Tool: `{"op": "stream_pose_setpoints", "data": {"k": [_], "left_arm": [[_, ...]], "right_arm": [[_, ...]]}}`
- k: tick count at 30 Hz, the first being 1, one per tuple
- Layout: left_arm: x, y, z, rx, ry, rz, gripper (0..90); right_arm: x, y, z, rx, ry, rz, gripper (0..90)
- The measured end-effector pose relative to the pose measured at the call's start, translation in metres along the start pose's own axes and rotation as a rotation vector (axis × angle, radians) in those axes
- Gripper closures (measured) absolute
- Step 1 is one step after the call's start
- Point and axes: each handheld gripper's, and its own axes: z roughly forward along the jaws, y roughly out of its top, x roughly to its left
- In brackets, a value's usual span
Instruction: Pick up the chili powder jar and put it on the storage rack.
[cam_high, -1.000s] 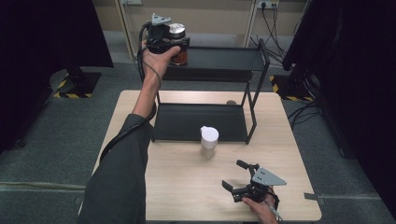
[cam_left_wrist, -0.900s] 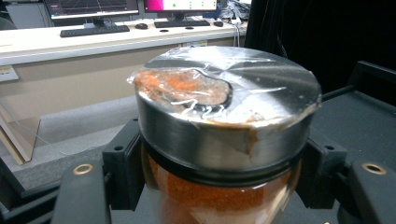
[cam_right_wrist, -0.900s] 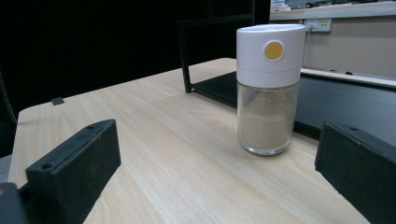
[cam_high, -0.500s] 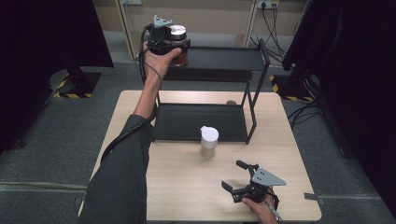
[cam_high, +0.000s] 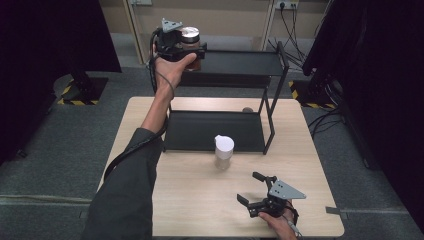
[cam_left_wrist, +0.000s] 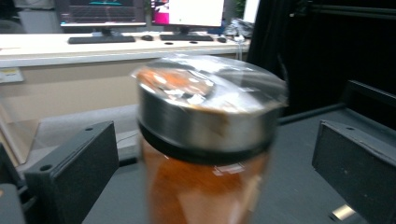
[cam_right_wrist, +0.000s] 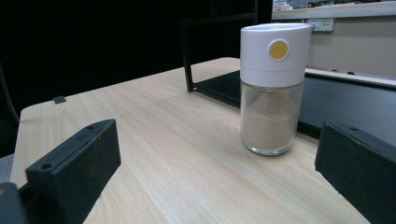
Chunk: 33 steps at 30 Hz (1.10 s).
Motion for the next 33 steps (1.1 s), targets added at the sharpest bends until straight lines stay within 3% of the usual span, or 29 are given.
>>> {"op": "stream_pose_setpoints", "data": {"k": [4,11,14,17,21,33], "left_arm": [[0.0,-0.007,-0.006,-0.017,-0.003,0.006,0.0],[0.003,-0.017,-0.02,-0.034,-0.048,-0.004,0.0],[0.002,-0.018,-0.025,-0.026,-0.056,0.021,0.0],[0.002,-0.024,-0.031,-0.042,-0.077,0.008,0.0],[-0.002,-0.031,-0.04,-0.052,-0.095,0.028,0.0],[-0.003,-0.059,-0.07,-0.077,-0.205,0.047,0.1]], "right_arm": [[0.0,0.0,0.0,0.001,0.0,0.0,0.5],[0.001,0.0,0.001,0.004,-0.003,-0.001,0.5],[0.001,0.0,0.001,0.006,-0.003,0.0,0.4],[0.001,0.0,0.001,0.007,-0.002,0.0,0.5],[0.001,0.0,0.001,0.003,-0.004,0.004,0.5],[0.001,0.0,0.001,0.007,-0.003,0.003,0.5]]}}
